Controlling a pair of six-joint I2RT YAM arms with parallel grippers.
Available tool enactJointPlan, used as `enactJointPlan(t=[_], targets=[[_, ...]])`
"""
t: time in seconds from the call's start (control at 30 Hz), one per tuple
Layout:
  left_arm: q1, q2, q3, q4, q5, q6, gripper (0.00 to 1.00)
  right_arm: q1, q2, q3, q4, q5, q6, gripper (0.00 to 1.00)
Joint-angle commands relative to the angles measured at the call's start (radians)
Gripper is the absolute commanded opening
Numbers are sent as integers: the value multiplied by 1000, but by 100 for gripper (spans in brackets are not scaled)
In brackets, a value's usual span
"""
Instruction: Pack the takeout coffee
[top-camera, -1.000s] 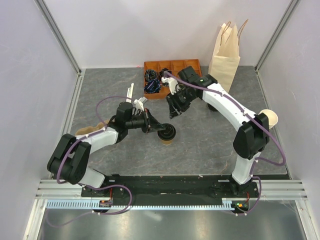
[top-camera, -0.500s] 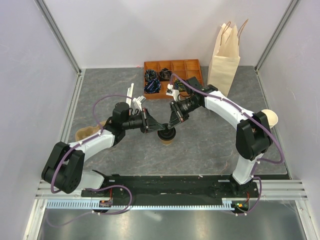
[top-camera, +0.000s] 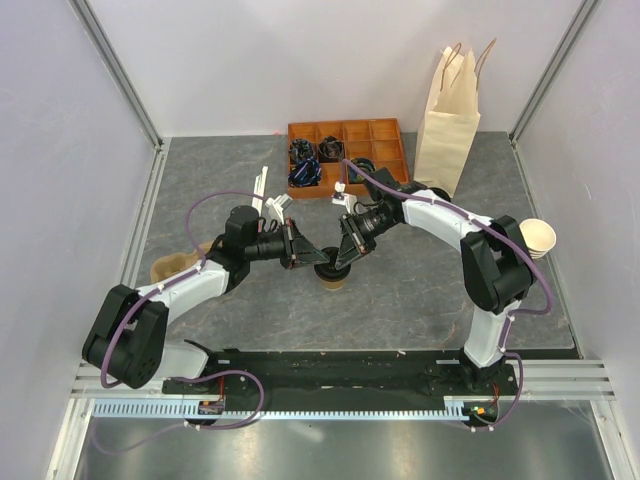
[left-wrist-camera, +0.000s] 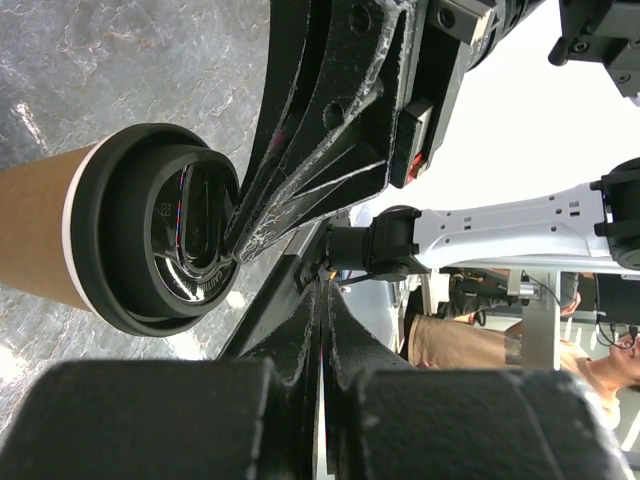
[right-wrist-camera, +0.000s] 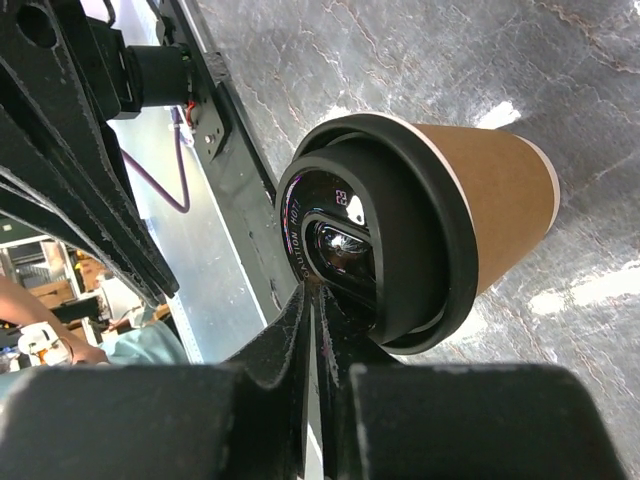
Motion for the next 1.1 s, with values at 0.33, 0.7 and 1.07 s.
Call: enactJointPlan(t=[0.33,0.7,1.07], targets=[[-13,-1,109,-21,71,97,2,-12,27,-26,28,-10,-1,8],[15,212,19,-55,-18,120,2,-20,46,-26,24,28,-1,7],[49,260,45,-55,35,131,2,-21,70,-23,22,94,-3,4]])
